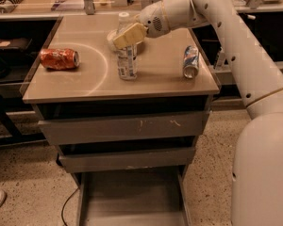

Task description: Pick blue plastic bottle from bottom drawer and place on counter

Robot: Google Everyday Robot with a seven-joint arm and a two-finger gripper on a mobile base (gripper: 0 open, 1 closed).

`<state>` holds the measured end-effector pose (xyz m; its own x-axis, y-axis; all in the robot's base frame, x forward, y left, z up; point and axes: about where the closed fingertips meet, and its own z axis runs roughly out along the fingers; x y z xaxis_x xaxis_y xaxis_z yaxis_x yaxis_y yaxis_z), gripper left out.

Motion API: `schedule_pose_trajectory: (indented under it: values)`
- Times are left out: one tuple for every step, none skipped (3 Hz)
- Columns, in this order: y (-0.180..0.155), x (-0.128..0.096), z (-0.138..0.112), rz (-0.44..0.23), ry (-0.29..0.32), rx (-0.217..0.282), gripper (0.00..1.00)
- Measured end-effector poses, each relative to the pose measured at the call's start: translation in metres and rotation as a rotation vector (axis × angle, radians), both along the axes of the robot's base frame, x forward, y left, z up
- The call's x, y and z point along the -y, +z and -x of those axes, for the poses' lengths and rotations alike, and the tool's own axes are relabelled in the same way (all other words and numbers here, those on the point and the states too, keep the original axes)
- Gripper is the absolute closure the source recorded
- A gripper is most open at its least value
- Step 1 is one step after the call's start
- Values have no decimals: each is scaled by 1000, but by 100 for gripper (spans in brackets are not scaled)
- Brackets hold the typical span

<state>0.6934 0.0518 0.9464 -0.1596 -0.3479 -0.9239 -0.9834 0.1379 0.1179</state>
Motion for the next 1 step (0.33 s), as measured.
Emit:
schedule_pose_trajectory:
  values:
    - [0, 0, 0, 0, 0, 0, 0]
